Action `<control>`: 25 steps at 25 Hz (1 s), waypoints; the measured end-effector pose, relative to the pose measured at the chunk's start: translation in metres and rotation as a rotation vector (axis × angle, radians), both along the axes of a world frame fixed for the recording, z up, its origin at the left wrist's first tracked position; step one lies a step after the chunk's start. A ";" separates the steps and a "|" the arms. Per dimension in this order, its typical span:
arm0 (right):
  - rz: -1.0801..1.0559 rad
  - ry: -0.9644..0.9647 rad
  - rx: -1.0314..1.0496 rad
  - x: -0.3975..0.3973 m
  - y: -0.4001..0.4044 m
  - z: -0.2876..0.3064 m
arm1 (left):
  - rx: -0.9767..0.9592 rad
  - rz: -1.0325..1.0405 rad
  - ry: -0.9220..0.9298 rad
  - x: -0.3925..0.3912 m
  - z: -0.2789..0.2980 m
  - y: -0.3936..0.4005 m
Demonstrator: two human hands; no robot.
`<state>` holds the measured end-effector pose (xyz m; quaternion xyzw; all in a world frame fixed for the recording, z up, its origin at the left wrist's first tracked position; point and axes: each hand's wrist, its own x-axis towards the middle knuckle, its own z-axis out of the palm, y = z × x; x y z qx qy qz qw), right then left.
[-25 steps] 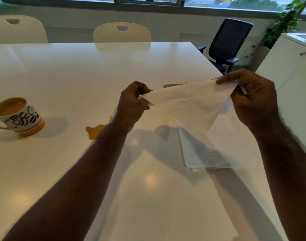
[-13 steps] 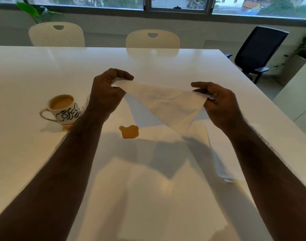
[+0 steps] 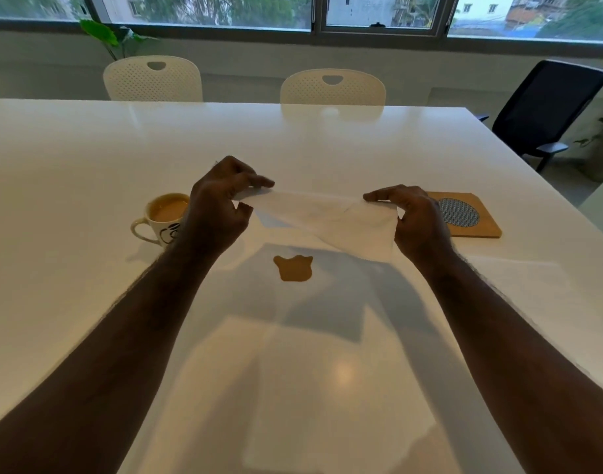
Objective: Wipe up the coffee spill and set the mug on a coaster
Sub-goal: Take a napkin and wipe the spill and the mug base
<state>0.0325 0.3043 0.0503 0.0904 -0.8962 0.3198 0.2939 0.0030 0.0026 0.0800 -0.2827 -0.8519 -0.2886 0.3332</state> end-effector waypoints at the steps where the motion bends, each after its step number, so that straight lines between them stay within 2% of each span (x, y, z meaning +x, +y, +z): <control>1: 0.018 -0.022 -0.006 -0.001 -0.001 -0.005 | -0.023 -0.011 -0.019 0.001 -0.005 -0.006; 5: 0.156 -0.130 0.023 0.001 -0.005 -0.030 | -0.094 -0.074 -0.110 0.016 -0.029 -0.024; 9: 0.232 -0.314 0.258 0.005 -0.005 -0.053 | -0.190 -0.152 -0.265 0.039 -0.060 -0.036; 12: 0.250 -0.567 0.431 0.010 -0.007 -0.063 | -0.299 -0.139 -0.442 0.054 -0.077 -0.036; 14: 0.244 -0.662 0.495 0.014 -0.007 -0.064 | -0.444 -0.128 -0.610 0.060 -0.081 -0.036; 16: 0.208 -0.705 0.506 0.017 -0.008 -0.058 | -0.554 -0.169 -0.773 0.062 -0.080 -0.038; 18: 0.150 -0.697 0.420 0.021 -0.013 -0.049 | -0.475 -0.191 -0.845 0.061 -0.078 -0.039; 21: 0.150 -0.665 0.340 0.035 -0.041 -0.047 | -0.339 -0.075 -0.779 0.054 -0.088 -0.030; 25: 0.059 -0.846 0.491 0.045 -0.085 -0.073 | -0.452 0.161 -0.865 0.041 -0.109 -0.010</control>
